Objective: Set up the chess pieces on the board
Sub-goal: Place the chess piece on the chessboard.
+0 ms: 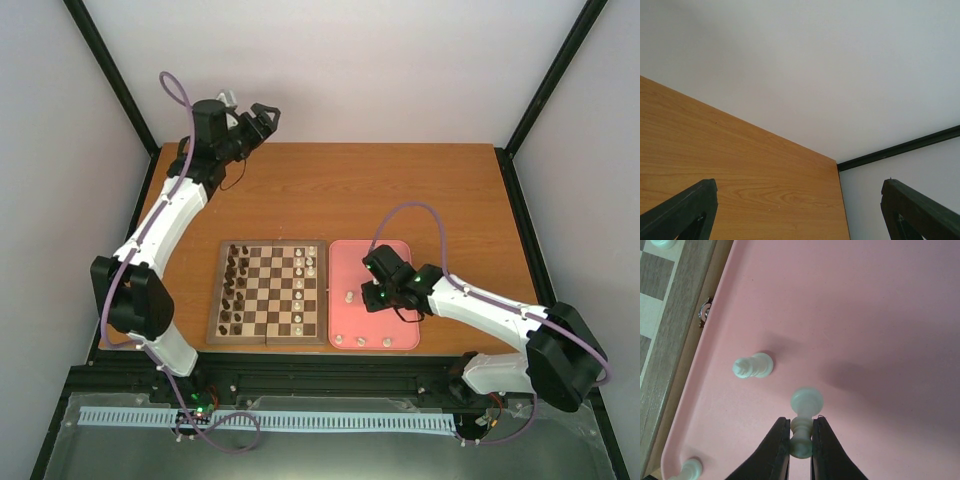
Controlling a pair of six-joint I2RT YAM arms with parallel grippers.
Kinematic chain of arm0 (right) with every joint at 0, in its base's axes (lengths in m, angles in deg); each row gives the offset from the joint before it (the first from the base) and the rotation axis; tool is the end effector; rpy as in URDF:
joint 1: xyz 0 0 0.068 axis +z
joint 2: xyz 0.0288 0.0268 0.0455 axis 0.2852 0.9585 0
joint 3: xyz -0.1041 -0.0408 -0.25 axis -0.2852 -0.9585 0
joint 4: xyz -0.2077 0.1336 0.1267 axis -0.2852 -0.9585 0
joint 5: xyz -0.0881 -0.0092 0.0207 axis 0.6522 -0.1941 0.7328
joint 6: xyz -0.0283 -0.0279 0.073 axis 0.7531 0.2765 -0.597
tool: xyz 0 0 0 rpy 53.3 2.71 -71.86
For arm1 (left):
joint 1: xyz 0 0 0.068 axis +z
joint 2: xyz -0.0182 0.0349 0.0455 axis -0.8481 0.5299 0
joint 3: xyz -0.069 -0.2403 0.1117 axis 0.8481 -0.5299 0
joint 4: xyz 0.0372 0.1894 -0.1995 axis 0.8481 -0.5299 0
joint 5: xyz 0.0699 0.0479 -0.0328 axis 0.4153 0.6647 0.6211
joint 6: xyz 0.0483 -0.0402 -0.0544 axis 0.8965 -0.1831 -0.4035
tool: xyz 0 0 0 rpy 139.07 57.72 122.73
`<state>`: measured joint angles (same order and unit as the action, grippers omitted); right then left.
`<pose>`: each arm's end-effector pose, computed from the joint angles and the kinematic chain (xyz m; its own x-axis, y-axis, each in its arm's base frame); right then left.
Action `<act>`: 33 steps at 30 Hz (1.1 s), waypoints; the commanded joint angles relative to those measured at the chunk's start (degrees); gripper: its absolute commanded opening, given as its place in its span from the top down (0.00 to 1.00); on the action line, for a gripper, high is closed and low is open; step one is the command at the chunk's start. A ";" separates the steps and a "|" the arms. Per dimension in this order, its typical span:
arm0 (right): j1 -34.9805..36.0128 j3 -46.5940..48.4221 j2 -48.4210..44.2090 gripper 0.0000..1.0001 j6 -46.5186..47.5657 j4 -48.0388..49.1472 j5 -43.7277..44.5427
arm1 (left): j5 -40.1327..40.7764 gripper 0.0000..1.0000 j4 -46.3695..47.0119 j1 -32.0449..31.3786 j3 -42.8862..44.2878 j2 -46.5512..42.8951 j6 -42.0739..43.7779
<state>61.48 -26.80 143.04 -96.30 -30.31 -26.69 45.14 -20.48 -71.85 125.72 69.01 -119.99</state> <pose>0.1876 0.1835 0.1527 -0.8773 -0.2353 -0.4183 -0.3332 0.9259 0.1779 0.4261 -0.1230 0.3809 -0.5159 -0.6417 -0.5676 0.0941 0.6161 -0.7821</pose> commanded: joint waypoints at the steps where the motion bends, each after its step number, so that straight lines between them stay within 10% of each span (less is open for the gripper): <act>1: -0.52 0.12 -1.29 0.97 0.65 0.00 1.52 | 1.64 0.00 -3.51 -1.52 4.86 0.72 3.67; 33: -0.32 28.92 17.33 0.97 9.55 -13.37 -2.79 | 19.78 0.00 -39.28 -1.63 -0.62 -8.40 22.08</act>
<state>61.22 -1.40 157.70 -89.22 -40.01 -27.57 62.76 -52.17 -73.29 127.43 64.31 -102.09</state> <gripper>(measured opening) 0.073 0.997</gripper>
